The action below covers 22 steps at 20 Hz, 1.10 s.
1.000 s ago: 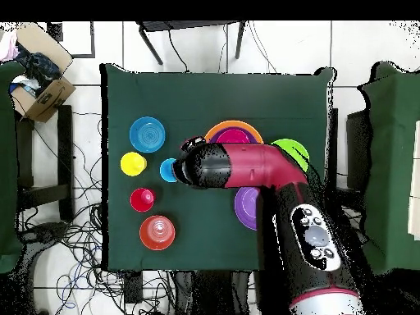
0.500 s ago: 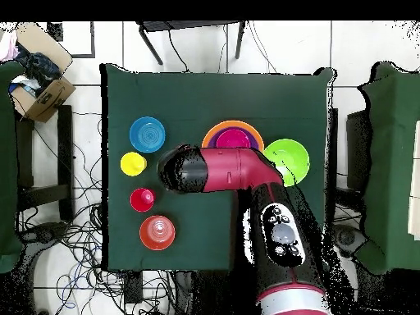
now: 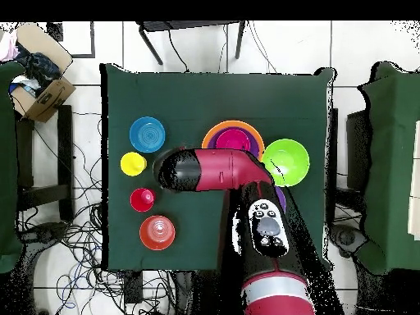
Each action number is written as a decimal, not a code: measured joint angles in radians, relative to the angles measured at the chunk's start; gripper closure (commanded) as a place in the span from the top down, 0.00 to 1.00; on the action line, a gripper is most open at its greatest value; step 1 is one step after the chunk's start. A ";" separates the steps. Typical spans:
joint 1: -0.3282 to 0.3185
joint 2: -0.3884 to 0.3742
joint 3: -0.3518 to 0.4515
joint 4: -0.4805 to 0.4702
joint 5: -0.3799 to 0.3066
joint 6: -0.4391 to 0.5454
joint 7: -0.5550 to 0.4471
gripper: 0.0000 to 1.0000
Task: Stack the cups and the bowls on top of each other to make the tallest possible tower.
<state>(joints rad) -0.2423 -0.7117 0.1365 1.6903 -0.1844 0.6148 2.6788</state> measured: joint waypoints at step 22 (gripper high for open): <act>0.046 0.003 -0.068 0.015 0.092 -0.150 0.000 1.00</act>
<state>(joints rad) -0.1961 -0.7083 0.0687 1.7056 -0.0929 0.4645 2.6788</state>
